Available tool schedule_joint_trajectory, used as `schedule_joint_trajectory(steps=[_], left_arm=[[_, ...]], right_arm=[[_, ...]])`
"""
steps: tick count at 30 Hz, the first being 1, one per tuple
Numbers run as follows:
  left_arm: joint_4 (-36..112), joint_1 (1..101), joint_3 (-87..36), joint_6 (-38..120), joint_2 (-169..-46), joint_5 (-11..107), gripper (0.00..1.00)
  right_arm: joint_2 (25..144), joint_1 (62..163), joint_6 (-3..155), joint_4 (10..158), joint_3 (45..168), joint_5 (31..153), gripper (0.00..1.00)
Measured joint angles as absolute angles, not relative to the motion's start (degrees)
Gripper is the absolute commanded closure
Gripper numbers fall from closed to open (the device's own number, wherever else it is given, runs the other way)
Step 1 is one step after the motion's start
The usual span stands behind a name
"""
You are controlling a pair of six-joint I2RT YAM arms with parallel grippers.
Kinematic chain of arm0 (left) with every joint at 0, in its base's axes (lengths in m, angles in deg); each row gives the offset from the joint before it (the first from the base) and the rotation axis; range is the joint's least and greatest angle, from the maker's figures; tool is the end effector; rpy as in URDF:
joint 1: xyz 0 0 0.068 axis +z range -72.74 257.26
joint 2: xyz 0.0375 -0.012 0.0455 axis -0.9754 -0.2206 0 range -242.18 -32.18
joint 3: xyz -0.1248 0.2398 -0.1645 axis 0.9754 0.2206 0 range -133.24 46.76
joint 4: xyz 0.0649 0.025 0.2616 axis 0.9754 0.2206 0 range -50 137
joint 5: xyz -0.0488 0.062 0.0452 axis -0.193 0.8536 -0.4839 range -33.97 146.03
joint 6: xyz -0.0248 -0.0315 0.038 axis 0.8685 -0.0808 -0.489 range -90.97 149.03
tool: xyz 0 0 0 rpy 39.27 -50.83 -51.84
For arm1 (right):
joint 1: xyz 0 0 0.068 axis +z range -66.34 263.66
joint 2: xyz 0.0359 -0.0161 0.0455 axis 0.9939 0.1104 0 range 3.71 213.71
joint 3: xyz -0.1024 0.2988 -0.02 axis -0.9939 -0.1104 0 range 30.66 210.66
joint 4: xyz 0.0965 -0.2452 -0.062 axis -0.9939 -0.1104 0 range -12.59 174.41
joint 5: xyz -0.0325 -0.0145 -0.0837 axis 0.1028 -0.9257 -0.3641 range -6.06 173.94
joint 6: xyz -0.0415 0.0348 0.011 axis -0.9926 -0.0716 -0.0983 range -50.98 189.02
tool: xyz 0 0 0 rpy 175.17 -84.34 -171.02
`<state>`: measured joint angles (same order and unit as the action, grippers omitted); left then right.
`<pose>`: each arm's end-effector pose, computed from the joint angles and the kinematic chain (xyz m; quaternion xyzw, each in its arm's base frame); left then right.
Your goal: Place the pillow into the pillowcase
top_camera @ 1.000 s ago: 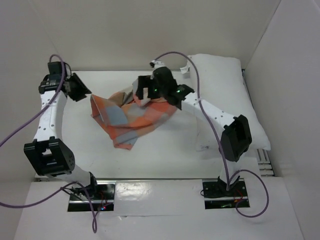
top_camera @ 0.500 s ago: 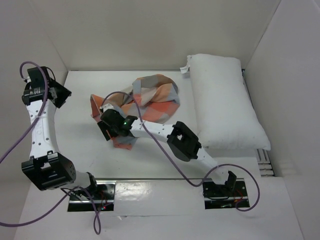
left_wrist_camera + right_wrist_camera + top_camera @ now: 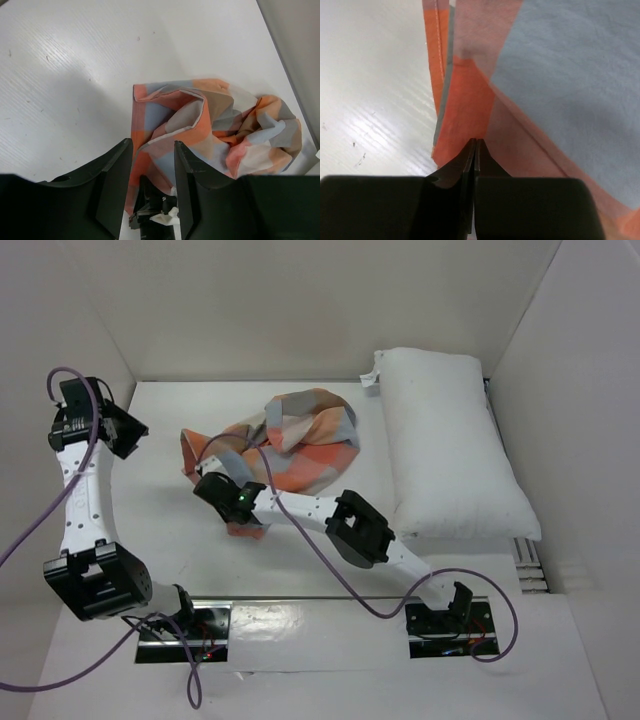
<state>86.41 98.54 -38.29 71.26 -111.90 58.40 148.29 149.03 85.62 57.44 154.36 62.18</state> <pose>0.2762 0.1093 0.4276 -0.4863 0.7693 -0.0567 0.4105 0.2645 0.5436 0.1771 -0.3164 0.8626 0.0987 0.3821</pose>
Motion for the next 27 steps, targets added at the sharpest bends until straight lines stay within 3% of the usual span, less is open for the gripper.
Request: schedule_joint_trajectory(steps=[7,8,11,17,20,27], left_arm=[[85.0,98.5,-35.4,69.9,-114.4,54.8,0.48],[85.0,98.5,-35.3,69.7,-114.9,54.7,0.48],[85.0,98.5,-35.3,69.6,-115.9,54.7,0.48],[84.9,98.5,-35.3,69.7,-116.0,54.6,0.48],[84.9,98.5,-35.3,69.7,-116.0,54.4,0.48],[84.9,98.5,-35.3,69.6,-116.0,53.5,0.48]], right_arm=[[140.7,149.0,85.6,57.8,148.3,61.9,1.0],[139.5,148.8,85.6,57.8,148.1,62.4,0.96],[137.4,148.4,85.3,57.8,150.0,64.0,0.7],[140.7,148.7,83.7,57.2,157.5,65.9,0.46],[143.0,149.3,83.1,56.3,157.6,66.8,0.43],[149.1,149.9,82.3,53.0,157.8,67.3,0.45]])
